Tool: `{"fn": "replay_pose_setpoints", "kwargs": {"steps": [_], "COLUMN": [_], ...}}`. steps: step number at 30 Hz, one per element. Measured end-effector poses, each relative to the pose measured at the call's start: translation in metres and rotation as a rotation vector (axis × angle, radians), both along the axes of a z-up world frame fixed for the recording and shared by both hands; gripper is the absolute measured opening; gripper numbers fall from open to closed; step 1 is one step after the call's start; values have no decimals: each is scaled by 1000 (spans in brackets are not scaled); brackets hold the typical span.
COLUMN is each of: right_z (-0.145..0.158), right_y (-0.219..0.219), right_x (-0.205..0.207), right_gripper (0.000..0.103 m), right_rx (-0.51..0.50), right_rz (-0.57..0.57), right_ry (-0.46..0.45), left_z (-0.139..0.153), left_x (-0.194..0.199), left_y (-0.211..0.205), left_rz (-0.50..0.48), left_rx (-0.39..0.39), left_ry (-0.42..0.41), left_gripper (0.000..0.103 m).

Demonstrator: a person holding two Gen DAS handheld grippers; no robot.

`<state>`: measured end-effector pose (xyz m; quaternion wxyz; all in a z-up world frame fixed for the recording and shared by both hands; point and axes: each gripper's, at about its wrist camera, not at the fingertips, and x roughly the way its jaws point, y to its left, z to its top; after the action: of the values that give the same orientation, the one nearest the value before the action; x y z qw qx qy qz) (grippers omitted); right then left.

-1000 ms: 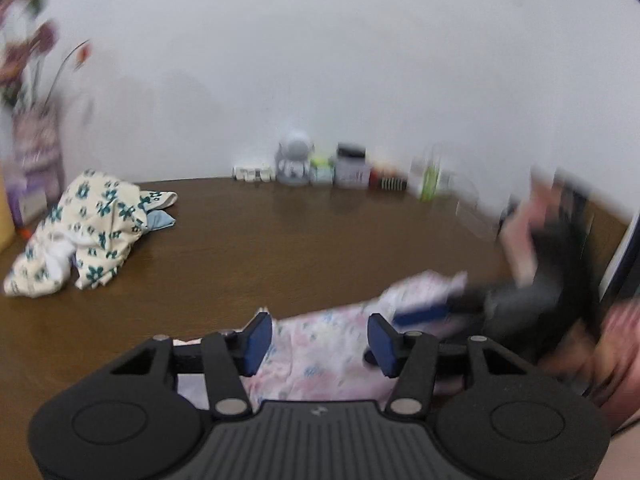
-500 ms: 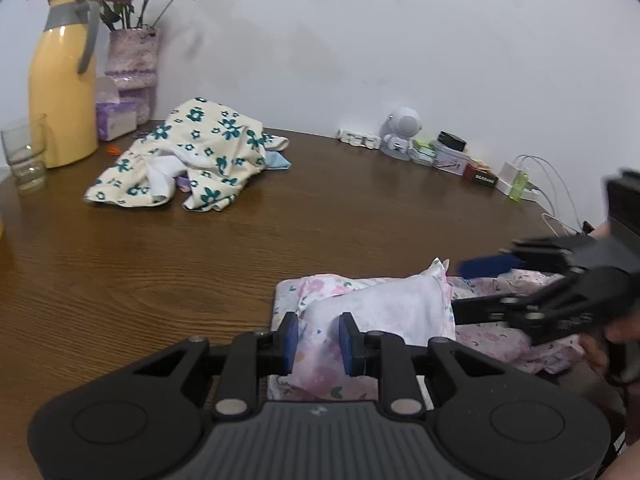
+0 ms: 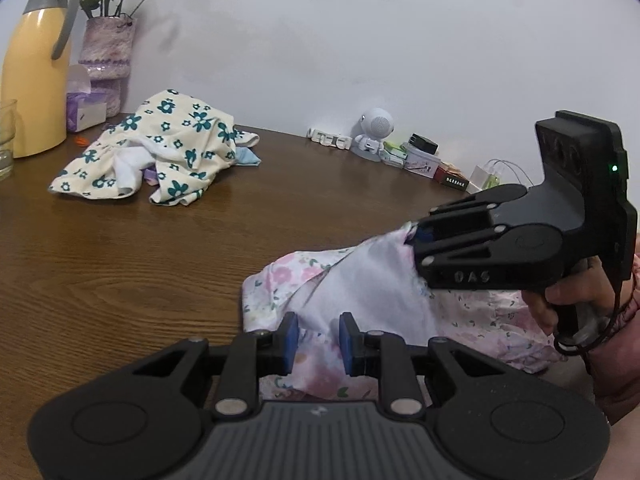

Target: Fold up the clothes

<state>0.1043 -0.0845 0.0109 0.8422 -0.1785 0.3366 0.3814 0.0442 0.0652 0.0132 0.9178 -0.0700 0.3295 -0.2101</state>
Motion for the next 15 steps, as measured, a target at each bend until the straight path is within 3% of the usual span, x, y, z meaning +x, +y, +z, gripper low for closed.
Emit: {"fn": "replay_pose_setpoints", "kwargs": {"steps": [3,5,6,10,15], "right_z": [-10,-5,-2,22,42], "right_y": [-5,-19,-27,-60,-54], "right_x": [1,-2,-4,-21,-53], "right_gripper": [17,35,38,39,38], "right_rx": [-13,12,23,97,220], "right_rz": [-24,-52,-69,-115,13], "right_ry": [13,14,9,1,-51], "left_z": [-7,-12,-14,-19,-21], "left_x": [3,5,6,9,9], "left_y": [-6,-10,-12,-18,-25], "left_rz": [0,2,3,7,23], "left_rx": [13,21,26,46,88], "left_ry": [13,20,23,29,24], "left_gripper": [19,19,19,19,20]}}
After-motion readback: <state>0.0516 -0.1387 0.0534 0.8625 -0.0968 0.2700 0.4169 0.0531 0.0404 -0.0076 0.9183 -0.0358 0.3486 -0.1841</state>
